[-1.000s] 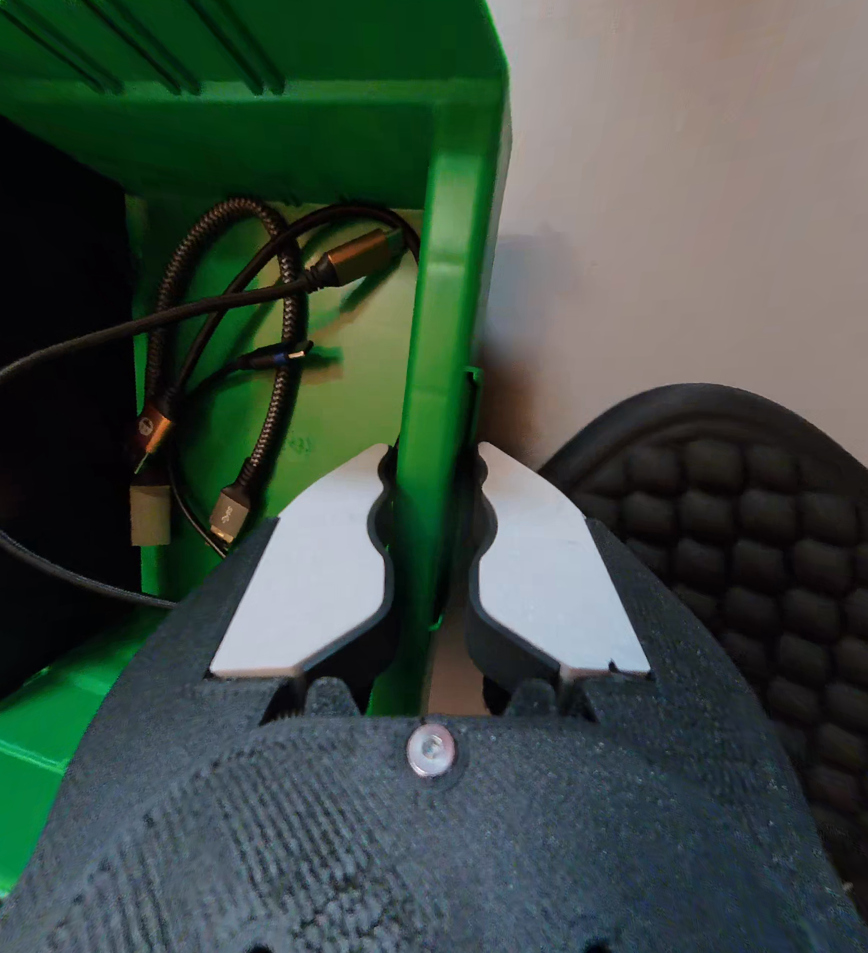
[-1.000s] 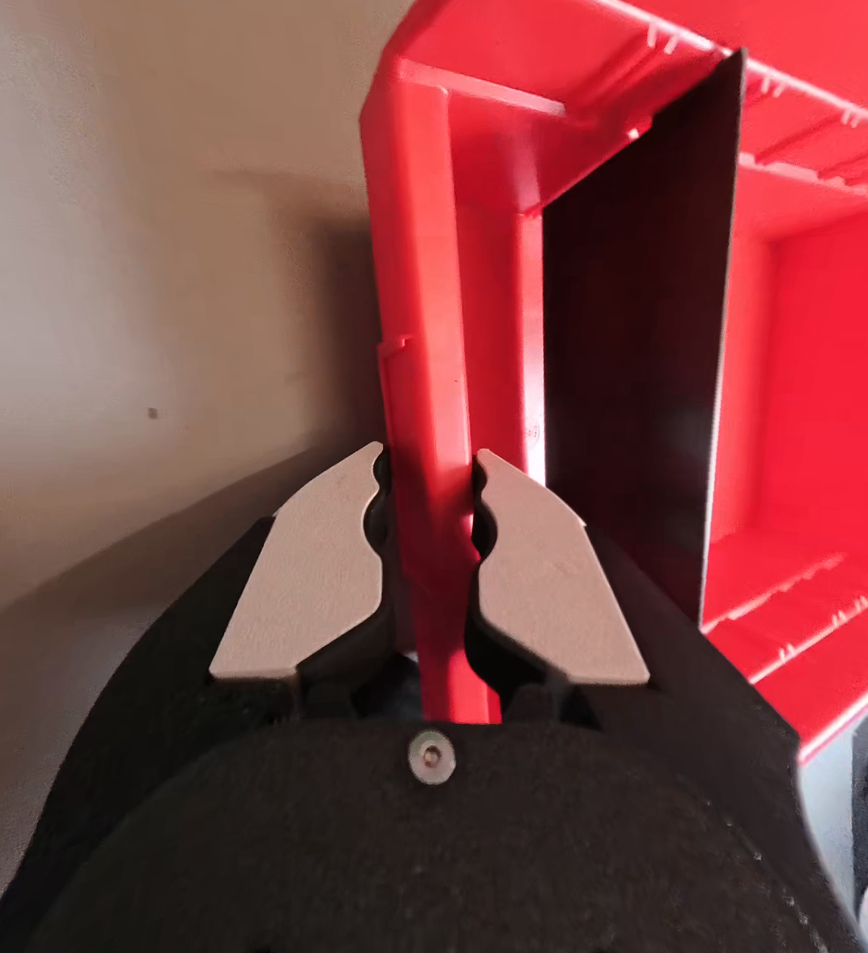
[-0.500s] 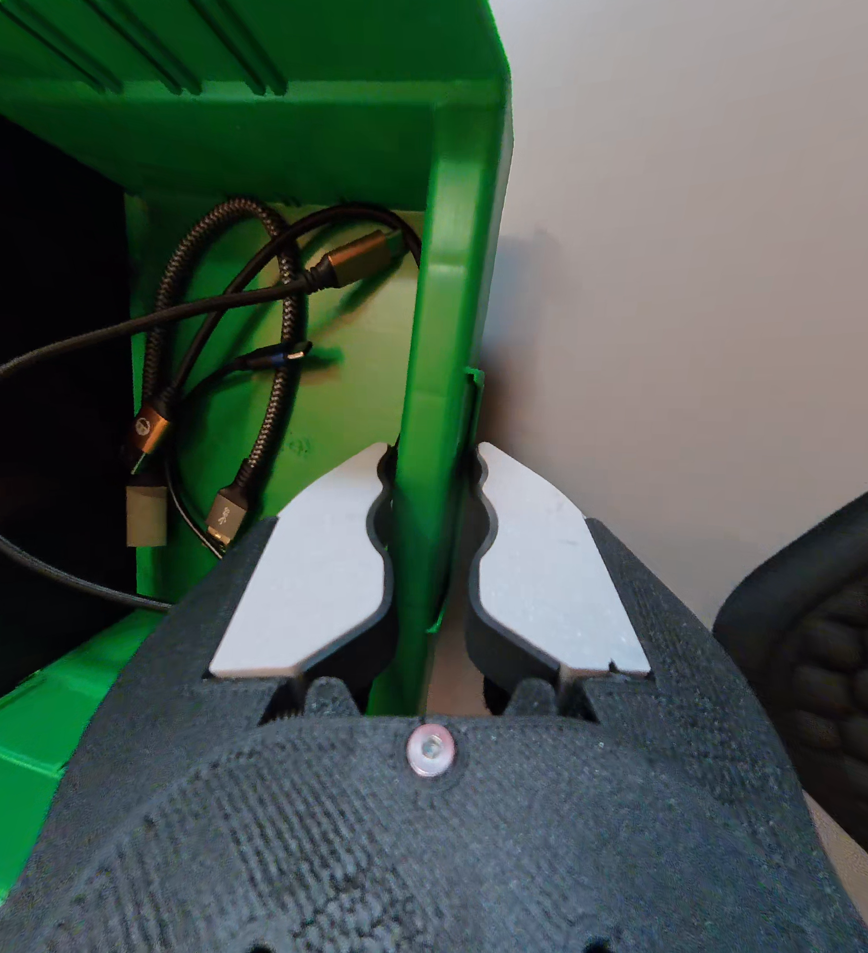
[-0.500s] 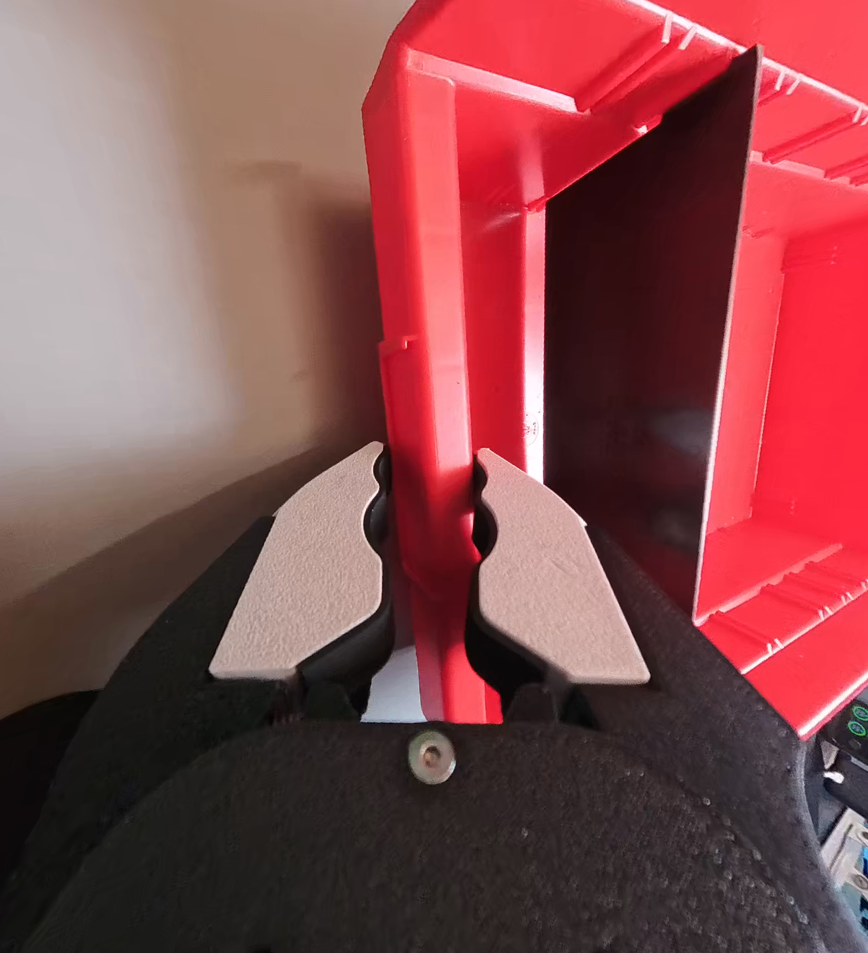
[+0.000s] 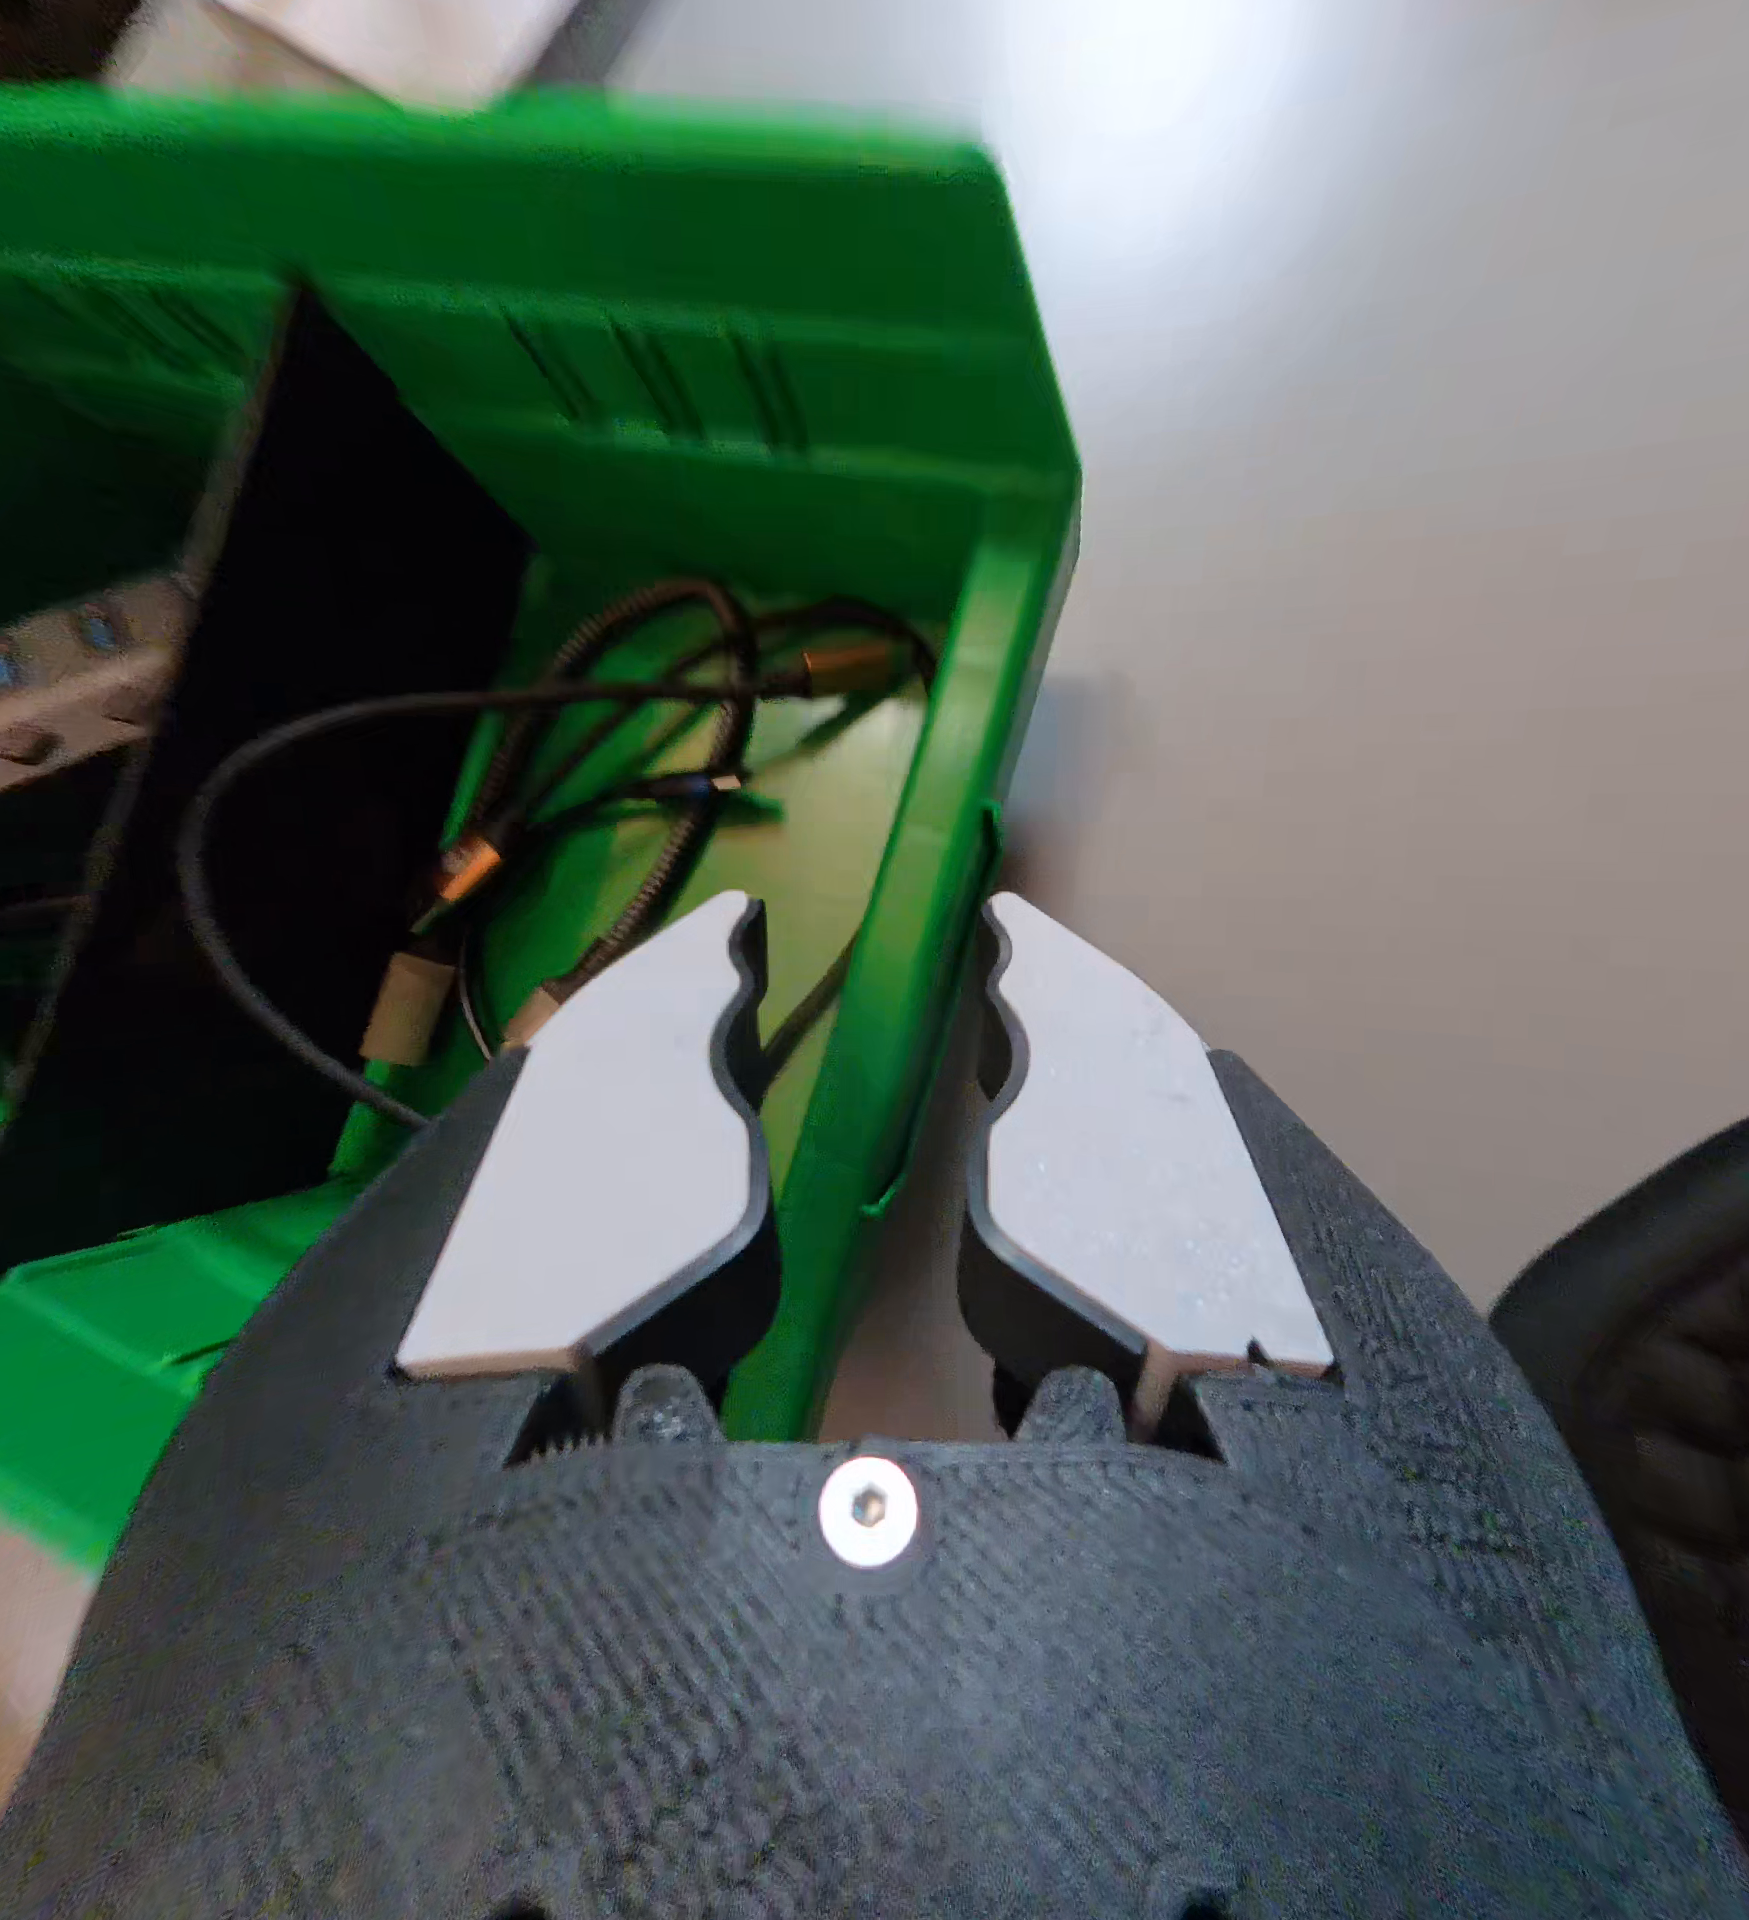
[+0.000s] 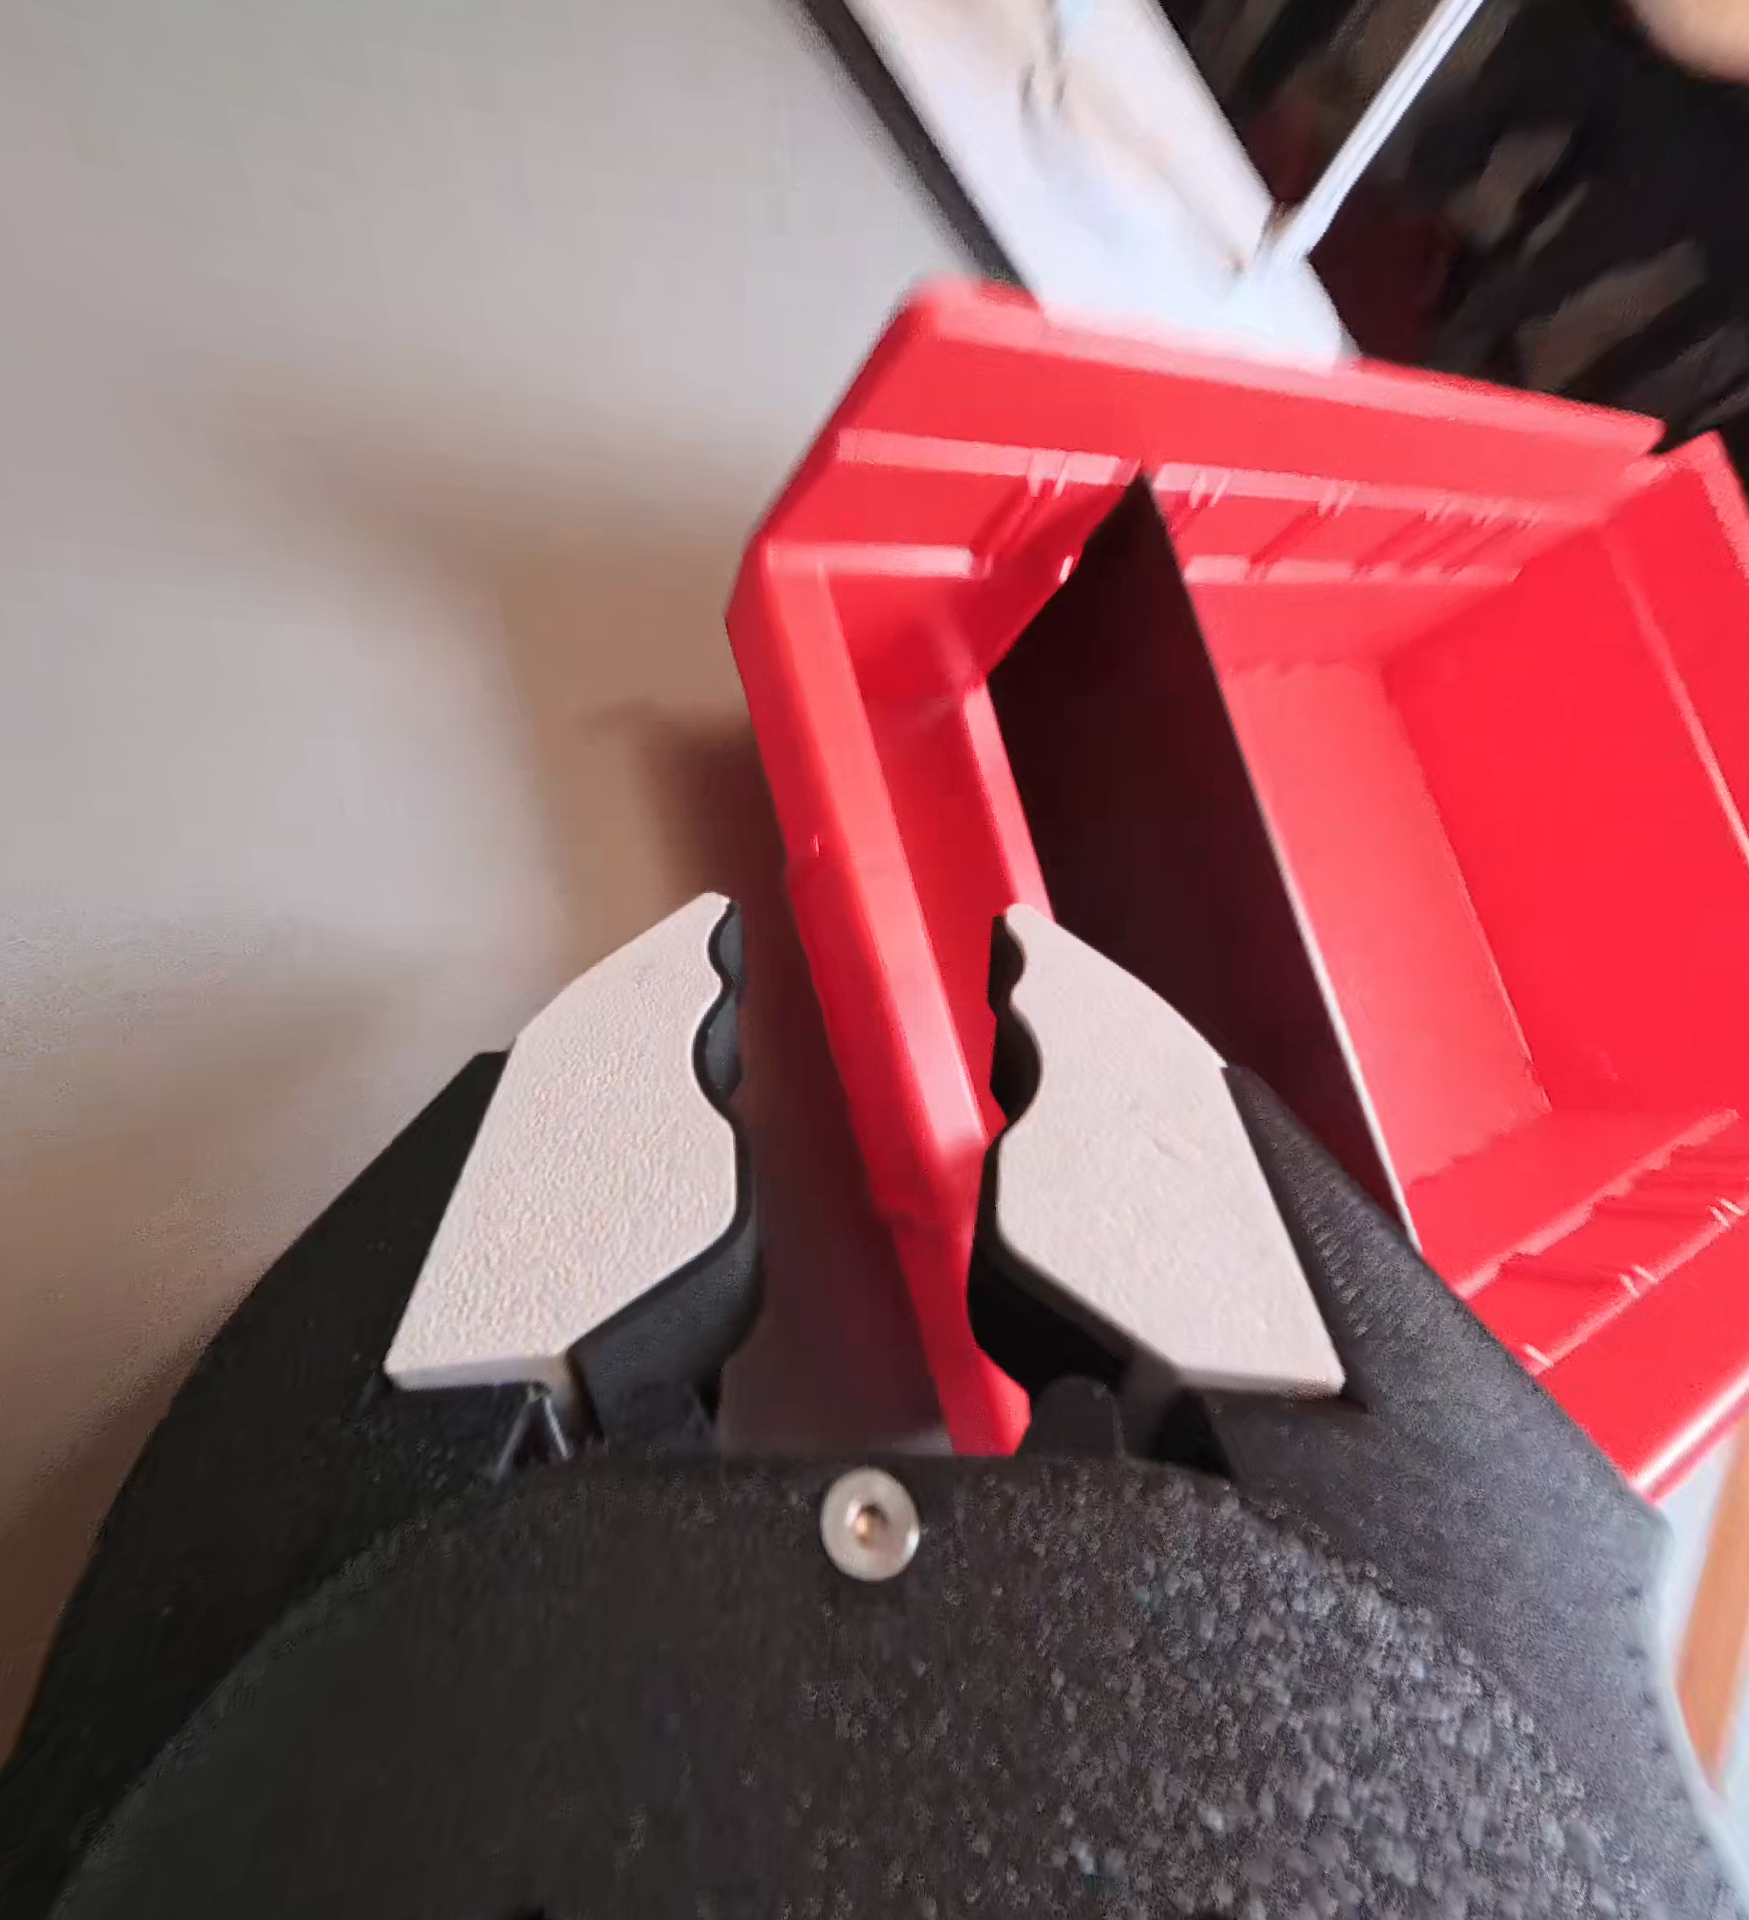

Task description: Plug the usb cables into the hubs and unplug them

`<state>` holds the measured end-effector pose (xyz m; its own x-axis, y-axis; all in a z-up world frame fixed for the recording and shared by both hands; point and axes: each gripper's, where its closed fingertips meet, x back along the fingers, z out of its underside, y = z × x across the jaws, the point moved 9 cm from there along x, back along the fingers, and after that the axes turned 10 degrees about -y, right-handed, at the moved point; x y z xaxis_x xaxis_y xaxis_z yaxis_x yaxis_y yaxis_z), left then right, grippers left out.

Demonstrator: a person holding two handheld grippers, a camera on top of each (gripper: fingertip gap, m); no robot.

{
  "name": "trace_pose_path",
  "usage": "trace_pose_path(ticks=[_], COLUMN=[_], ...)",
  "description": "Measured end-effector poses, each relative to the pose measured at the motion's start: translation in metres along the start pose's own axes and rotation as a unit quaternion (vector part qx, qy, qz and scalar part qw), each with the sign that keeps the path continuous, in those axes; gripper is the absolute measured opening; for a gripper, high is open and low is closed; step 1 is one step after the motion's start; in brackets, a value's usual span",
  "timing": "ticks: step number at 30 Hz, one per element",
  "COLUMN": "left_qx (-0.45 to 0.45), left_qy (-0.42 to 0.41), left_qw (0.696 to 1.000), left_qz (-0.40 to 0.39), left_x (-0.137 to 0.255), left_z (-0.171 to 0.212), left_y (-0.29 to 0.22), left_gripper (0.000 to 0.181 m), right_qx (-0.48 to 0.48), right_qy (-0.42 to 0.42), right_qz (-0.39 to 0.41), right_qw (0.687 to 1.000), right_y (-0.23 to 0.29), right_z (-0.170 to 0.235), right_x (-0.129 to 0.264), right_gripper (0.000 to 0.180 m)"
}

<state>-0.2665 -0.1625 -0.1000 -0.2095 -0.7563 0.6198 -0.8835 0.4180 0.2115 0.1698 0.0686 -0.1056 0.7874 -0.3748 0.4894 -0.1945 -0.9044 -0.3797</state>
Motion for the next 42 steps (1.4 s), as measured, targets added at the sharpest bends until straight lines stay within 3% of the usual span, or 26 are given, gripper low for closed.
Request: trace_pose_path(ticks=[5, 10, 13, 16, 19, 21, 26, 34, 42], left_qx=[0.090, 0.225, 0.364, 0.490, 0.566, 0.576, 0.543, 0.549, 0.519], left_qy=[-0.109, -0.118, -0.122, -0.149, -0.137, -0.099, 0.011, 0.097, 0.194], left_qw=[0.988, 0.959, 0.915, 0.851, 0.803, 0.797, 0.816, 0.792, 0.797], left_qz=[-0.065, -0.126, -0.127, -0.114, -0.130, -0.155, -0.200, -0.248, -0.240], left_x=[0.048, 0.062, 0.044, 0.015, -0.010, -0.021, -0.043, -0.089, -0.101], left_z=[-0.035, -0.064, -0.065, -0.049, -0.025, -0.017, -0.023, -0.014, -0.014], left_y=[0.040, 0.103, 0.140, 0.165, 0.176, 0.180, 0.186, 0.195, 0.205], left_gripper=[0.040, 0.041, 0.044, 0.047, 0.051, 0.057, 0.070, 0.101, 0.100], right_qx=[-0.082, -0.092, -0.099, -0.096, -0.106, -0.114, -0.123, -0.125, -0.129], right_qy=[-0.186, -0.254, -0.262, -0.265, -0.267, -0.270, -0.277, -0.272, -0.269], right_qz=[0.044, 0.087, 0.086, 0.089, 0.083, 0.077, 0.063, 0.057, 0.045], right_qw=[0.978, 0.959, 0.956, 0.955, 0.954, 0.953, 0.951, 0.952, 0.953], right_y=[0.001, 0.008, 0.010, 0.011, 0.012, 0.010, 0.012, 0.016, 0.021], right_z=[-0.011, -0.003, -0.001, 0.002, 0.007, 0.008, 0.005, 0.002, -0.001], right_x=[0.026, 0.031, 0.033, 0.036, 0.039, 0.039, 0.039, 0.039, 0.036], right_gripper=[0.045, 0.043, 0.043, 0.042, 0.041, 0.041, 0.041, 0.040, 0.038])
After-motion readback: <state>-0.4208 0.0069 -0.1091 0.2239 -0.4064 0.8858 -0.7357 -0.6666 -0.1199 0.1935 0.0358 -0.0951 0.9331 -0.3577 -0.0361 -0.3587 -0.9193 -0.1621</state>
